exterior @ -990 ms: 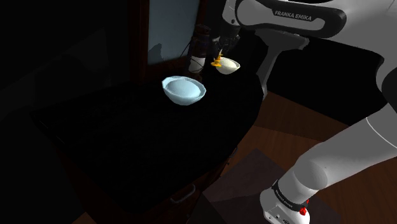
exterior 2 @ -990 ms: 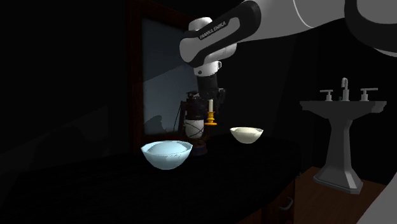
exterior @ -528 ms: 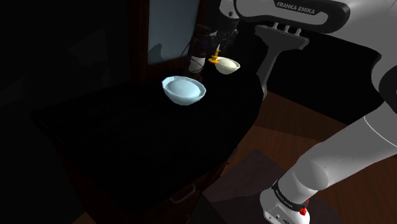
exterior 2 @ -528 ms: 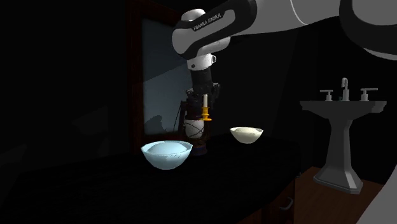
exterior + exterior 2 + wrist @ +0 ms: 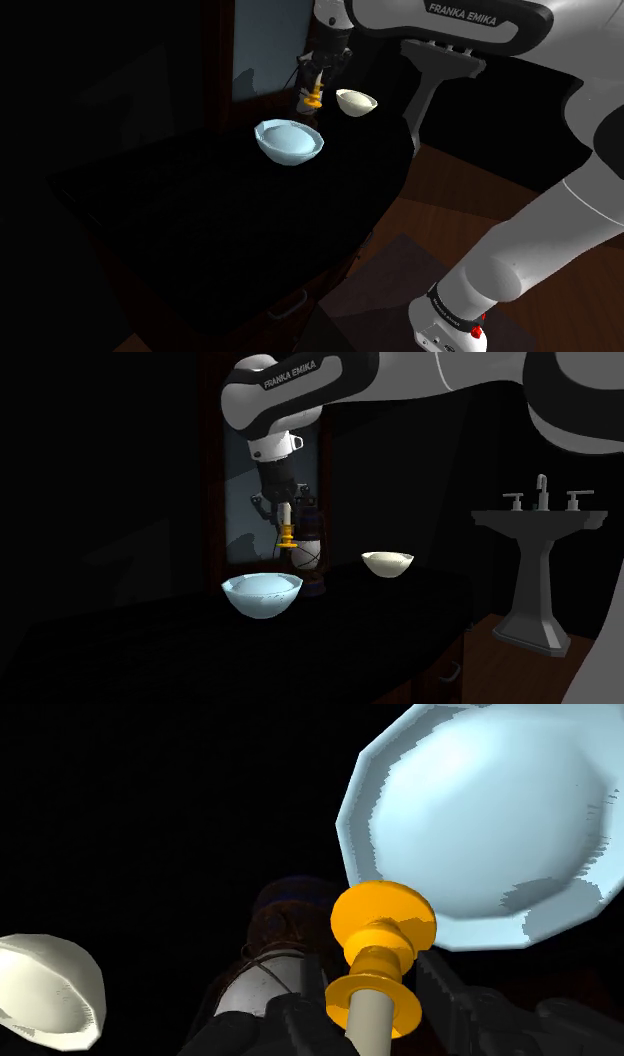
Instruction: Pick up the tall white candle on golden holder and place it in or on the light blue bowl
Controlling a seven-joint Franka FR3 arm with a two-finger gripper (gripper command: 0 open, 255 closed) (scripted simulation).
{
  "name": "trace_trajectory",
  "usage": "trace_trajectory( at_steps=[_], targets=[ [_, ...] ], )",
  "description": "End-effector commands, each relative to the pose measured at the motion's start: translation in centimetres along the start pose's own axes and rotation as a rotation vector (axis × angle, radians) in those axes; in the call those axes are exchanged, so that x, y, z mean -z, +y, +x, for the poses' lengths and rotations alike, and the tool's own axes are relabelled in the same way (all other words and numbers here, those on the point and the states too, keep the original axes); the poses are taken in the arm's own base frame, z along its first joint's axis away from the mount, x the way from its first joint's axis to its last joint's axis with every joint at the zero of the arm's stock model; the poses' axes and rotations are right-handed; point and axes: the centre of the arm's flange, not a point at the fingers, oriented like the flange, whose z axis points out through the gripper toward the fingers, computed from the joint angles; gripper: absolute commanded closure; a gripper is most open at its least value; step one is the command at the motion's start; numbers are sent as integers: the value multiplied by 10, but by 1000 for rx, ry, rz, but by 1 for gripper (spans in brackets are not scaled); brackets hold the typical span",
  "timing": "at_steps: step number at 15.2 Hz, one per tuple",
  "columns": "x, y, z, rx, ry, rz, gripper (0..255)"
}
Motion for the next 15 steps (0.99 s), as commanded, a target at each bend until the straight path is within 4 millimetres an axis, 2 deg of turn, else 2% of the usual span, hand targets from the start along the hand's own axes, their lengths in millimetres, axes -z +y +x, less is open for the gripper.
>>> trace_trajectory(
  at_steps=[1,3,4,13,15],
  targets=[
    [5,-26,-5,-2,0,0,255],
    [10,-52,-10,-2,0,0,255],
    [12,-57,-11,-2,0,0,255],
    [-34,-69,-27,-2,0,0,255],
    [-34,-69,-27,-2,0,0,255]
  ],
)
